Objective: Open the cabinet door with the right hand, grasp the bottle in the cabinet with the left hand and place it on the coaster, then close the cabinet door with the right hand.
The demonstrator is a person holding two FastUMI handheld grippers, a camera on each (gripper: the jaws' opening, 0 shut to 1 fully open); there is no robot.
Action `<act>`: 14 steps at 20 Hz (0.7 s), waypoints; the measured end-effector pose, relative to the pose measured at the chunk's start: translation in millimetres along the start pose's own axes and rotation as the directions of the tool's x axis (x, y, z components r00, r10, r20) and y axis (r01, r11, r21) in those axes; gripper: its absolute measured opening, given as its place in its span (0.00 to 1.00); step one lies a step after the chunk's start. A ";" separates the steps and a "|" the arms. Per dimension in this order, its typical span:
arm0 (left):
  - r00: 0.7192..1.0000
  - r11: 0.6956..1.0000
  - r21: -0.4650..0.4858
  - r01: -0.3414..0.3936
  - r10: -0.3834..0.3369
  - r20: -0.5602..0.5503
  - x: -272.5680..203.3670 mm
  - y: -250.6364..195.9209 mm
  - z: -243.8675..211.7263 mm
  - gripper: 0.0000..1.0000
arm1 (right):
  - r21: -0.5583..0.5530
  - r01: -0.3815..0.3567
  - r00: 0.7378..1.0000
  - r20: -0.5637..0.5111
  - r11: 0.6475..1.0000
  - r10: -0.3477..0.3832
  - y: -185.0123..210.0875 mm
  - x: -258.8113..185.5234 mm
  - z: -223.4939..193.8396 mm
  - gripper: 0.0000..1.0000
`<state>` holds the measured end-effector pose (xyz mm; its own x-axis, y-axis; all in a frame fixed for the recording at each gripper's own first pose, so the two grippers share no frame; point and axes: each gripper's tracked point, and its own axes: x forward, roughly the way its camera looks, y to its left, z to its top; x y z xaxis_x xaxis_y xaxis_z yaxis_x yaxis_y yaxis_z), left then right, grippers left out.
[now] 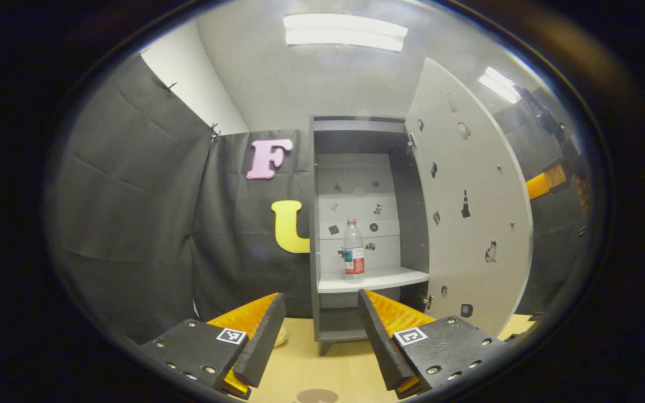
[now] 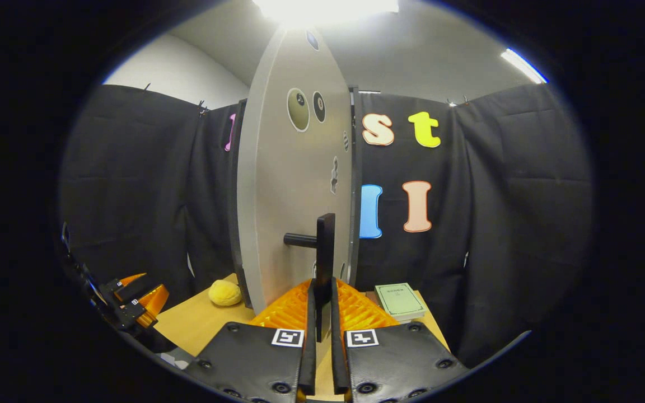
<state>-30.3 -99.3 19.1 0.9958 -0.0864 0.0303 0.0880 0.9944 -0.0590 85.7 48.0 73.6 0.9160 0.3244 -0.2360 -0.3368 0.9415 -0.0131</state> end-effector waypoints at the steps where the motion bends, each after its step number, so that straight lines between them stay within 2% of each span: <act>1: 1.000 1.000 0.003 -0.002 0.002 -0.004 -1.4 -3.8 0.2 0.77 | -0.002 0.012 1.000 0.006 1.000 -0.012 -8.0 0.1 0.3 0.14; 4: 1.000 1.000 0.017 -0.017 0.017 -0.007 -5.0 -13.1 1.7 0.77 | 0.000 0.063 0.997 0.033 0.998 -0.063 -32.3 -3.2 -0.6 0.14; 5: 1.000 1.000 0.020 -0.019 0.019 -0.009 -4.6 -16.5 3.0 0.77 | 0.010 0.078 0.996 0.042 0.997 -0.079 -42.3 -5.8 -1.0 0.10; 6: 1.000 1.000 0.020 -0.021 0.022 -0.011 -3.9 -19.9 4.4 0.80 | 0.035 0.069 0.996 0.049 0.997 -0.071 -46.1 -8.6 -1.6 0.06; 7: 1.000 1.000 0.021 -0.022 0.022 -0.015 -0.8 -20.7 5.4 0.80 | 0.068 0.037 0.998 0.056 0.997 -0.040 -45.7 -9.3 -1.6 0.11; 8: 1.000 1.000 0.020 -0.021 0.022 -0.022 3.3 -23.6 6.6 0.77 | 0.098 0.008 0.998 0.056 0.995 -0.013 -46.9 -11.9 -4.6 0.10; 10: 0.999 1.000 0.026 -0.012 0.013 -0.030 15.1 -29.8 10.2 0.80 | 0.143 -0.053 0.997 0.054 0.988 0.046 -42.7 -21.0 -9.3 0.19; 12: 0.999 0.999 0.046 0.005 -0.003 -0.042 30.6 -35.2 16.6 0.77 | 0.134 0.017 0.998 0.064 0.991 -0.025 -67.2 -30.3 -10.6 0.21; 13: 0.999 0.998 0.054 0.015 -0.012 -0.044 39.0 -38.0 20.6 0.80 | 0.132 0.046 0.996 0.074 0.990 -0.056 -78.5 -31.3 -11.3 0.22; 14: 0.998 0.998 0.062 0.028 -0.025 -0.049 48.0 -41.0 24.1 0.80 | 0.142 0.051 0.995 0.081 0.989 -0.063 -81.7 -33.3 -13.7 0.22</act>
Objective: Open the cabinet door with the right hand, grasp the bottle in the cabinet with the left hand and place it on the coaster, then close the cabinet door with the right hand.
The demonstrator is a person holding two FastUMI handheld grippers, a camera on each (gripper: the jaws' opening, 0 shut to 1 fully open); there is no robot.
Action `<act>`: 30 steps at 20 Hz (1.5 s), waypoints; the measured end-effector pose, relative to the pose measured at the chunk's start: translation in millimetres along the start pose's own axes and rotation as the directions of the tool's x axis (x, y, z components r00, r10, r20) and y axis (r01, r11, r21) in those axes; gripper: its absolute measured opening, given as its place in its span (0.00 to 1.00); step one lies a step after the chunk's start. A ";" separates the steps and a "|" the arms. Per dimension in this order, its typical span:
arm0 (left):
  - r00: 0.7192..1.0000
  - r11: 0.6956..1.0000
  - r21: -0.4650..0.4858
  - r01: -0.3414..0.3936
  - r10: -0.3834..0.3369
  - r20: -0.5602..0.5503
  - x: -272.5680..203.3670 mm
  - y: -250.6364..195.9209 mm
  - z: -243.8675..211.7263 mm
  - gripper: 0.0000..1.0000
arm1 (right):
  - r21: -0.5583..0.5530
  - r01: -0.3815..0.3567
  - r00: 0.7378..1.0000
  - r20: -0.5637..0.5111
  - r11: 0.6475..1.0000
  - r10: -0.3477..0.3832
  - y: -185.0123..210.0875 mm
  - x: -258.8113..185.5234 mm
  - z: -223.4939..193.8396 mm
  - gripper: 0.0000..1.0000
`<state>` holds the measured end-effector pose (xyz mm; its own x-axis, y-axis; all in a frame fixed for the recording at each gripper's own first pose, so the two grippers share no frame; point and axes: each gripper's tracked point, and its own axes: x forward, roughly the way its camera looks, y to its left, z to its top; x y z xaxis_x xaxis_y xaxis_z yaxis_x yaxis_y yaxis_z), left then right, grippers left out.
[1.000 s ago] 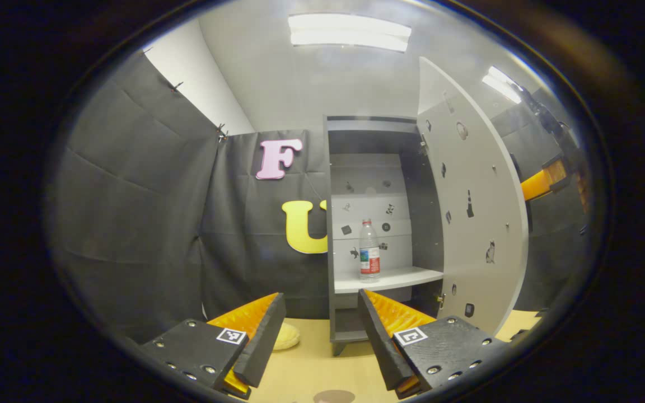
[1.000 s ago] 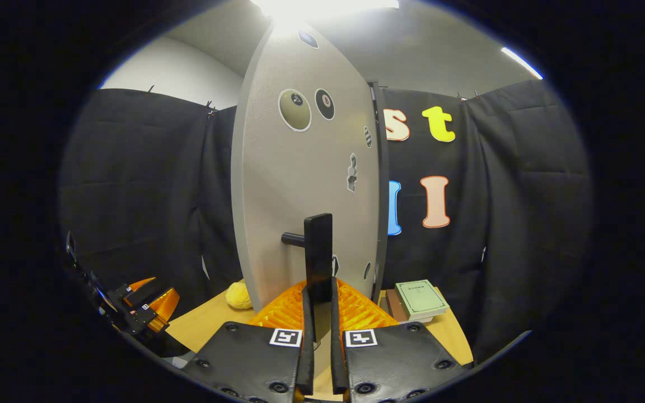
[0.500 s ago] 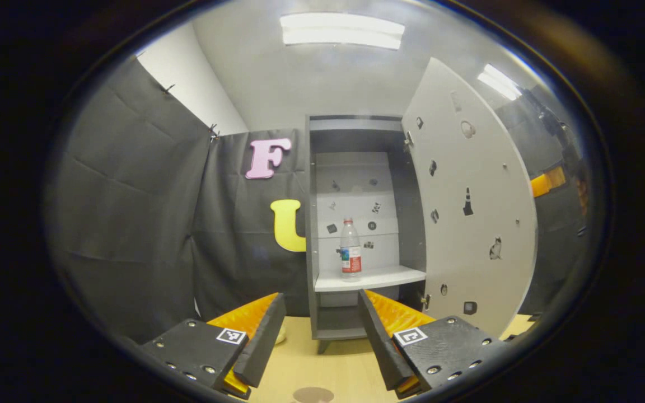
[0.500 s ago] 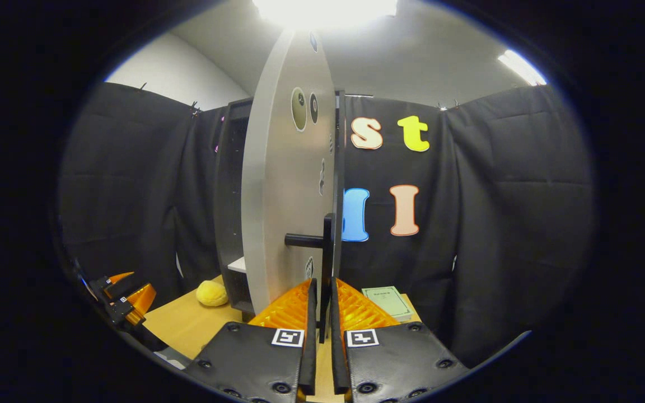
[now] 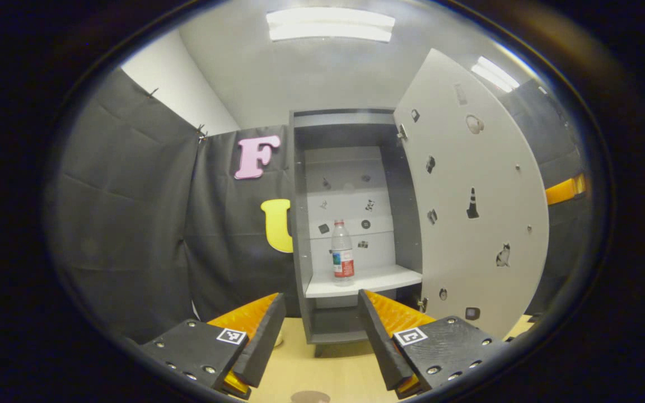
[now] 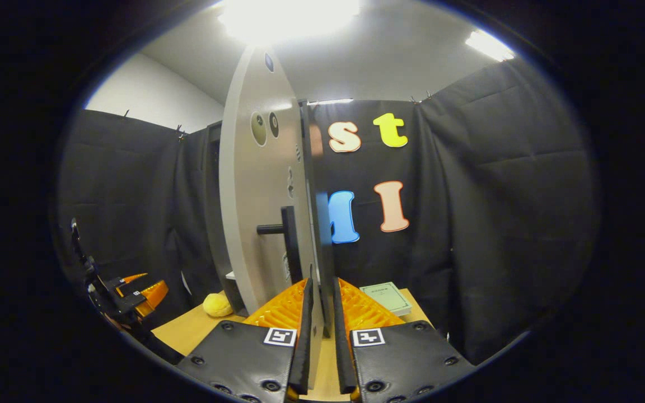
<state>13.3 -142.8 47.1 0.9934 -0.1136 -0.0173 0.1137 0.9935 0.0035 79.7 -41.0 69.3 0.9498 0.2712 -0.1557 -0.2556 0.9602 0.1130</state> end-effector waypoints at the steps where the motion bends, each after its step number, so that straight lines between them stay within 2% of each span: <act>1: 1.000 1.000 0.007 0.009 -0.009 -0.005 9.4 -3.2 2.5 0.80 | 0.012 -0.010 1.000 0.001 1.000 0.010 -1.0 -3.1 -3.2 0.34; 2: 1.000 1.000 0.006 0.020 -0.020 -0.008 20.0 -5.5 5.7 0.80 | 0.014 -0.018 1.000 0.000 1.000 0.018 -1.9 -5.7 -7.1 0.38; 3: 0.999 0.999 0.000 0.033 -0.033 -0.005 31.6 -7.6 7.7 0.80 | 0.006 -0.006 1.000 0.000 1.000 0.006 -6.1 -6.8 -10.1 0.53; 5: 0.998 0.998 -0.009 0.059 -0.059 0.009 60.5 -12.9 14.9 0.80 | -0.023 0.066 0.998 -0.007 0.998 -0.066 -26.1 -10.7 -16.3 0.84; 6: 0.998 0.998 -0.010 0.069 -0.069 0.010 74.3 -15.3 17.3 0.77 | -0.033 0.102 0.995 -0.005 0.994 -0.102 -32.7 -11.2 -18.5 0.89; 7: 0.996 0.996 -0.012 0.086 -0.086 0.007 87.4 -19.4 17.0 0.80 | -0.036 0.126 0.992 0.001 0.991 -0.126 -37.1 -13.3 -16.6 0.98; 13: 0.987 0.985 -0.062 0.161 -0.160 0.015 163.3 -34.5 20.5 0.80 | -0.054 0.284 0.959 0.027 0.957 -0.283 -63.2 -6.2 -15.6 0.98; 16: 0.985 0.982 -0.073 0.175 -0.174 0.013 202.6 -37.7 21.0 0.82 | -0.057 0.342 0.939 -0.003 0.938 -0.343 -72.5 -4.2 -26.7 0.98; 17: 0.983 0.979 -0.083 0.185 -0.184 0.017 216.5 -39.7 21.2 0.77 | -0.056 0.366 0.930 -0.008 0.929 -0.367 -77.2 -3.2 -29.9 0.98; 18: 0.982 0.977 -0.090 0.191 -0.190 0.017 229.1 -40.4 20.5 0.79 | -0.052 0.389 0.921 -0.012 0.920 -0.390 -81.5 -1.7 -32.7 0.98; 29: 0.975 0.971 -0.084 0.222 -0.223 -0.002 335.0 -46.4 -4.7 0.80 | 0.002 0.555 0.831 -0.043 0.832 -0.555 -108.0 6.9 -50.6 0.98; 30: 0.975 0.972 -0.080 0.221 -0.222 -0.011 341.6 -46.1 -9.6 0.82 | -0.003 0.568 0.822 -0.041 0.823 -0.568 -110.1 7.9 -51.2 0.98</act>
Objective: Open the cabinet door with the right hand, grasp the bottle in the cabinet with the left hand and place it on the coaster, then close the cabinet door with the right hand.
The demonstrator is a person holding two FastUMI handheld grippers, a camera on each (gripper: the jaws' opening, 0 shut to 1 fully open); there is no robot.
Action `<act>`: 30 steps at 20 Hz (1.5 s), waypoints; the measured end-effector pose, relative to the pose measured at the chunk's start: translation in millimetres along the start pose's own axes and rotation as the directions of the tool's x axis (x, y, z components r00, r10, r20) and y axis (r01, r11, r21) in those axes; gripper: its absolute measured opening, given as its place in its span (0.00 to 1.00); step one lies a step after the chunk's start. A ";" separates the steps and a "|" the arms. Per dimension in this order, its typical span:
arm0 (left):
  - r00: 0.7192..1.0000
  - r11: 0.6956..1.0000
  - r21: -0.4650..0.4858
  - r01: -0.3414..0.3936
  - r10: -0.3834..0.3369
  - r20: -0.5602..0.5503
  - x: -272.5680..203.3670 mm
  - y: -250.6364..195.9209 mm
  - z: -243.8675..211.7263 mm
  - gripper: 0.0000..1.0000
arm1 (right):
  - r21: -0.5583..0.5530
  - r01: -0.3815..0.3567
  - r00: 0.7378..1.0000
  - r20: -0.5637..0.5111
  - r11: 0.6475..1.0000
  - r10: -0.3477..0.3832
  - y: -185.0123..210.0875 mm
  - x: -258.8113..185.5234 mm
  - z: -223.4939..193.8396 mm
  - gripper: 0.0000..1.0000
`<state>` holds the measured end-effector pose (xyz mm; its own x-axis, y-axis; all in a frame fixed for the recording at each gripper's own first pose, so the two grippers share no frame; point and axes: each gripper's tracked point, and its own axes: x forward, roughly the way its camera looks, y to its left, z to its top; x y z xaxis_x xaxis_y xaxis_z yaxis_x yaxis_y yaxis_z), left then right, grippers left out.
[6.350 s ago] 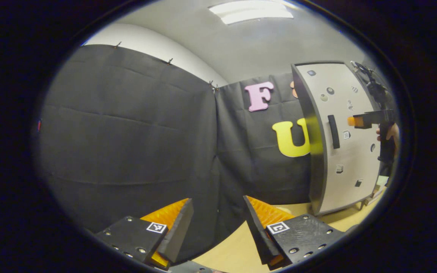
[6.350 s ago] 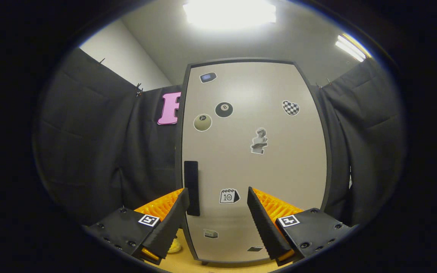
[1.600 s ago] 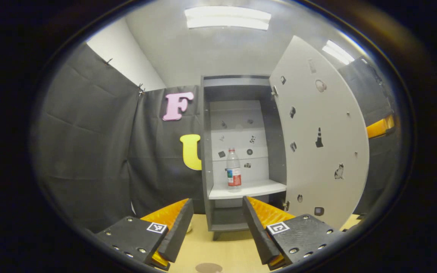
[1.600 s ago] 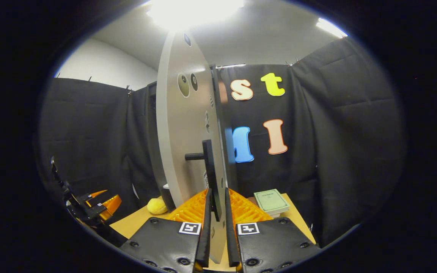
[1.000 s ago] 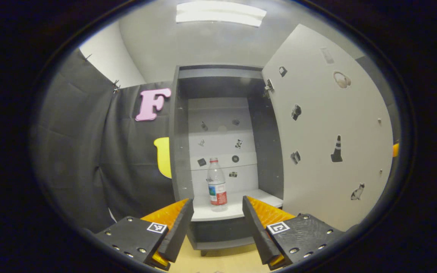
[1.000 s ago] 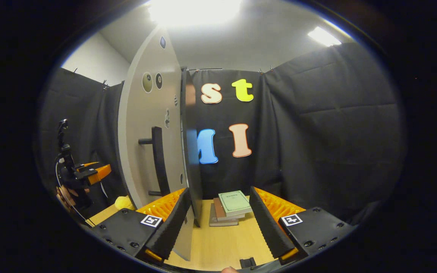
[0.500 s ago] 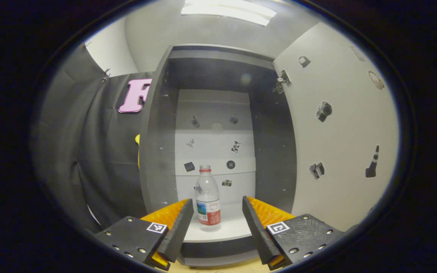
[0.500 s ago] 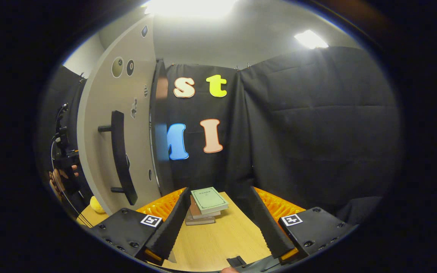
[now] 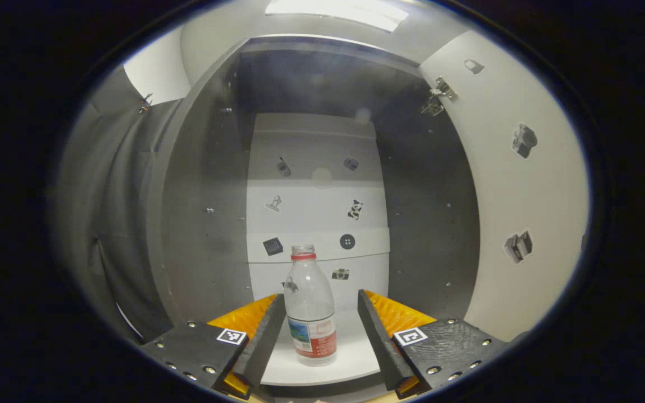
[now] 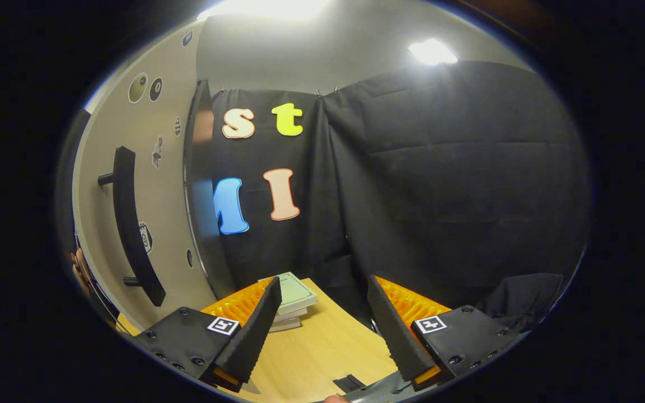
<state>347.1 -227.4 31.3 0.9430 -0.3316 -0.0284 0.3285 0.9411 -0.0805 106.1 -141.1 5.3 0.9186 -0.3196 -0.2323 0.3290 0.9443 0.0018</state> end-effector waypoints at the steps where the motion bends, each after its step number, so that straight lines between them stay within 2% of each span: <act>1: 1.000 1.000 0.004 -0.002 0.002 -0.007 6.2 0.9 -3.9 0.80 | -0.001 0.010 1.000 0.002 1.000 -0.010 0.2 1.5 0.8 0.98; 2: 1.000 1.000 0.006 -0.002 0.002 -0.014 12.9 1.7 -8.8 0.77 | 0.000 0.016 1.000 0.003 1.000 -0.016 1.3 3.8 0.7 0.98; 4: 1.000 1.000 0.003 0.000 0.000 -0.028 23.3 4.6 -17.4 0.80 | 0.002 0.026 1.000 0.004 1.000 -0.026 5.2 7.4 0.8 0.98; 7: 0.999 1.000 0.015 0.002 -0.001 -0.041 41.2 9.4 -25.7 0.77 | -0.003 0.037 0.999 0.000 0.999 -0.037 10.5 12.8 -1.2 0.98; 10: 0.998 1.000 0.022 0.013 -0.012 -0.064 53.3 9.3 -35.3 0.80 | -0.009 0.037 0.999 -0.003 0.999 -0.037 18.1 16.8 -3.0 0.98; 11: 0.997 1.000 0.018 0.019 -0.017 -0.076 53.7 8.9 -38.0 0.82 | -0.011 0.036 0.999 -0.002 0.999 -0.036 20.5 17.7 -2.5 0.98; 13: 0.996 1.000 0.006 0.025 -0.024 -0.086 51.5 8.1 -38.9 0.77 | -0.015 0.035 0.999 0.002 0.999 -0.035 23.2 18.0 -1.8 0.98; 18: 0.996 0.998 -0.035 0.058 -0.061 -0.066 48.0 4.2 -34.6 0.72 | -0.026 0.016 1.000 0.010 1.000 -0.016 25.7 16.1 1.0 0.98; 19: 0.997 0.998 -0.040 0.053 -0.055 -0.053 46.2 5.9 -29.9 0.77 | -0.029 0.009 1.000 0.014 1.000 -0.009 25.5 15.3 2.2 0.98; 20: 0.998 0.998 -0.045 0.046 -0.048 -0.035 42.1 7.8 -24.1 0.72 | -0.032 0.001 1.000 0.017 0.999 -0.001 24.7 15.3 3.4 0.98; 21: 0.999 0.998 -0.049 0.039 -0.040 -0.022 36.0 10.0 -18.0 0.75 | -0.035 -0.008 1.000 0.016 0.999 0.009 23.7 14.7 4.8 0.93; 22: 0.999 0.998 -0.054 0.034 -0.035 -0.012 25.1 10.3 -10.9 0.75 | -0.034 -0.021 1.000 0.013 0.999 0.021 22.6 14.4 4.9 0.98; 24: 1.000 0.998 -0.052 0.028 -0.028 0.005 6.6 11.5 -1.2 0.72 | -0.028 -0.048 0.999 0.018 0.998 0.048 21.4 15.0 9.0 0.98; 27: 1.000 0.999 -0.034 -0.003 0.003 0.027 -33.3 15.7 11.7 0.75 | -0.016 -0.094 0.995 0.028 0.995 0.094 21.4 17.1 12.9 0.98; 28: 1.000 0.999 -0.033 -0.011 0.012 0.029 -47.4 18.2 14.2 0.72 | -0.014 -0.106 0.994 0.025 0.994 0.107 20.9 17.3 11.2 0.93; 29: 0.999 0.999 -0.031 -0.019 0.020 0.030 -59.9 20.4 15.8 0.72 | -0.012 -0.117 0.993 0.026 0.993 0.117 19.4 17.4 10.7 0.93; 30: 0.999 0.999 -0.027 -0.033 0.033 0.030 -71.8 25.5 15.6 0.72 | -0.009 -0.131 0.991 0.024 0.991 0.131 20.7 18.3 9.6 0.98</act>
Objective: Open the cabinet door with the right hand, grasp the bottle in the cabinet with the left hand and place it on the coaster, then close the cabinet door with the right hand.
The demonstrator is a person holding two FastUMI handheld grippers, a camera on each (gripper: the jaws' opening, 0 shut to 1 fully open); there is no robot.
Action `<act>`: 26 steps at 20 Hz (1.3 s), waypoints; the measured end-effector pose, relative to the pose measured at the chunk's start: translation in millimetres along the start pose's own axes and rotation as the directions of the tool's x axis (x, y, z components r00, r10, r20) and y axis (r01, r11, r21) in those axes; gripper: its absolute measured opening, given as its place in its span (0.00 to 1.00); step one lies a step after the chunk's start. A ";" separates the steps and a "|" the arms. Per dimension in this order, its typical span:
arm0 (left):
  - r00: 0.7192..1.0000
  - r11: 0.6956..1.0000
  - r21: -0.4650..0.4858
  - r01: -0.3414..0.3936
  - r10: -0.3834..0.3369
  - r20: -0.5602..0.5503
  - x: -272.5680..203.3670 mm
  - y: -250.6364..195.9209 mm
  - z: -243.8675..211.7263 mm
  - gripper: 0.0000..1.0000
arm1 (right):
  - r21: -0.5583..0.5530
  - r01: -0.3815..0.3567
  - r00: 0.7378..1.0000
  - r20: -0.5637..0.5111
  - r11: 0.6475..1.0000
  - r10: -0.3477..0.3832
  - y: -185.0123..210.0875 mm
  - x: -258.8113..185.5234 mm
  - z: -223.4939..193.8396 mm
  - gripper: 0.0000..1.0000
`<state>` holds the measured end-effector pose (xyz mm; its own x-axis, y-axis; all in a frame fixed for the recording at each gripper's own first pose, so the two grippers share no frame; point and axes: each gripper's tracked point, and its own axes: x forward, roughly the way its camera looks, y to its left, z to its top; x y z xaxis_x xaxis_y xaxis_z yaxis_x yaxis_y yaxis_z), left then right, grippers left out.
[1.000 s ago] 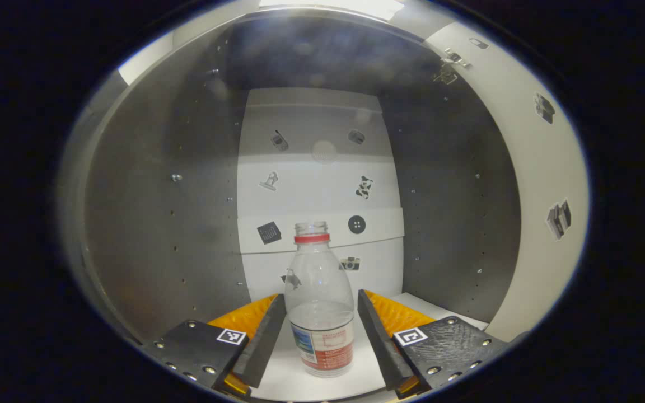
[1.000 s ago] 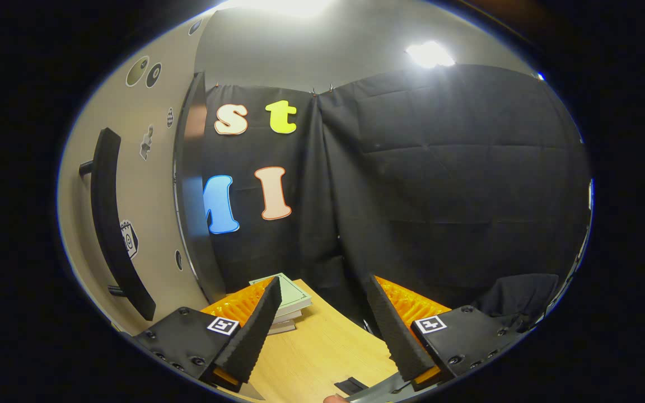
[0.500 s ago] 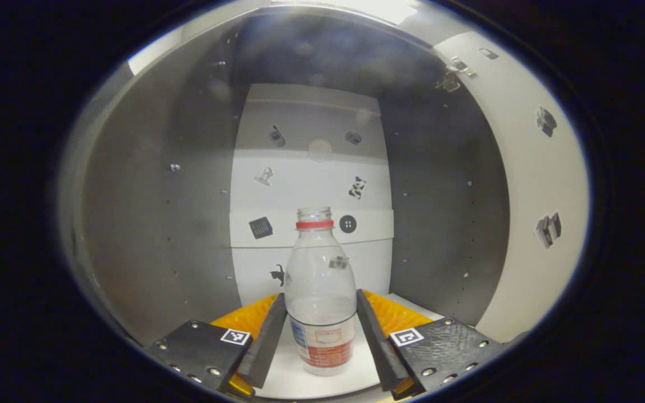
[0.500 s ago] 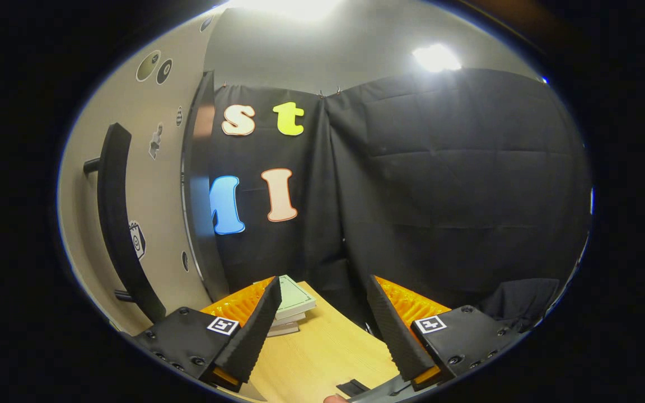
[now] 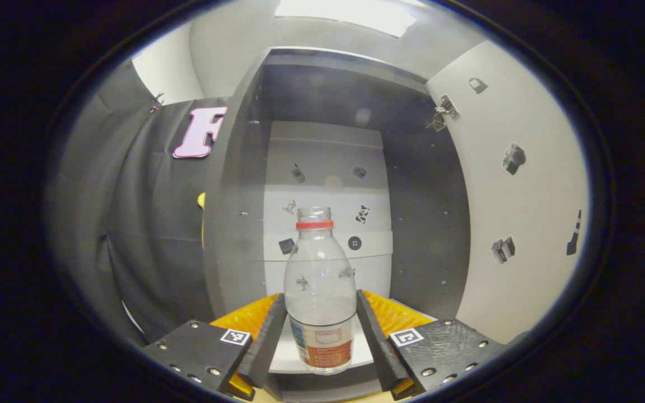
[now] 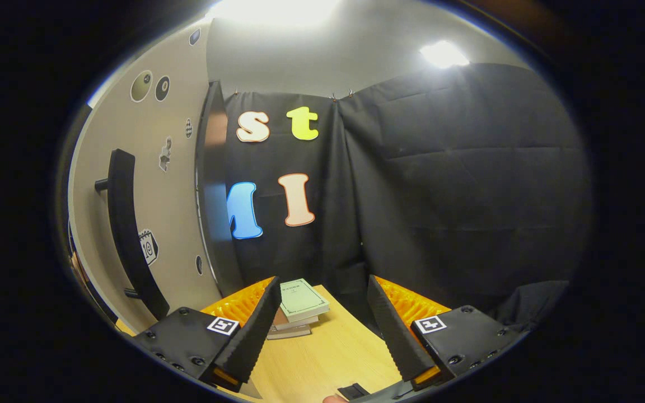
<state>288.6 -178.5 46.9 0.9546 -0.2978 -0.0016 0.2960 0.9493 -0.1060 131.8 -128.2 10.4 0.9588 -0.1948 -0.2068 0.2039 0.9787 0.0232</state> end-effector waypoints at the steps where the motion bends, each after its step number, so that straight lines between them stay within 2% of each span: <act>1: 1.000 1.000 0.007 -0.013 0.013 -0.002 -9.8 3.7 -0.4 0.72 | 0.005 -0.016 1.000 -0.003 1.000 0.016 1.0 -1.0 -1.3 0.93; 3: 0.999 0.999 0.012 -0.033 0.033 -0.006 -32.3 11.6 -4.0 0.72 | 0.014 -0.048 0.999 -0.010 0.999 0.048 5.2 -0.3 -4.7 0.93; 4: 0.999 0.999 0.009 -0.042 0.042 -0.009 -44.0 14.5 -5.7 0.72 | 0.016 -0.062 0.998 -0.013 0.998 0.062 6.8 -0.6 -5.9 0.98; 5: 0.999 0.999 0.006 -0.051 0.051 -0.014 -55.0 16.8 -8.0 0.72 | 0.018 -0.076 0.997 -0.017 0.997 0.076 7.8 -1.1 -6.9 0.93; 6: 0.998 0.998 0.004 -0.059 0.059 -0.017 -64.6 19.7 -12.2 0.72 | 0.019 -0.090 0.996 -0.018 0.996 0.091 9.0 -1.5 -7.7 0.93; 7: 0.998 0.998 0.004 -0.068 0.068 -0.019 -75.0 22.2 -15.2 0.72 | 0.018 -0.103 0.994 -0.020 0.994 0.104 10.4 -2.0 -7.7 0.98; 12: 0.994 0.994 0.002 -0.105 0.105 -0.042 -121.3 29.2 -40.4 0.72 | 0.007 -0.162 0.986 -0.038 0.987 0.162 17.8 -4.2 -14.6 0.98; 13: 0.992 0.993 0.005 -0.115 0.115 -0.047 -130.3 30.6 -46.4 0.75 | 0.006 -0.171 0.984 -0.042 0.985 0.171 19.9 -3.9 -15.6 0.98; 15: 0.990 0.991 0.014 -0.130 0.131 -0.059 -148.5 32.5 -59.6 0.72 | 0.011 -0.187 0.981 -0.050 0.982 0.187 21.4 -4.2 -20.0 0.98; 21: 0.982 0.984 0.042 -0.174 0.176 -0.068 -192.7 37.8 -103.0 0.75 | 0.058 -0.195 0.980 -0.036 0.979 0.197 21.4 -5.5 -21.0 0.98; 26: 0.975 0.979 0.064 -0.191 0.197 -0.101 -225.4 37.7 -156.1 0.75 | 0.102 -0.197 0.980 0.004 0.975 0.198 21.0 -9.3 -13.0 0.98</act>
<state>79.5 -91.3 -112.0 0.9859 -0.1135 -0.1232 0.1093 0.9932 -0.0403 124.6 -105.0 0.1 0.9809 0.0026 -0.1945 0.0298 0.9861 0.1634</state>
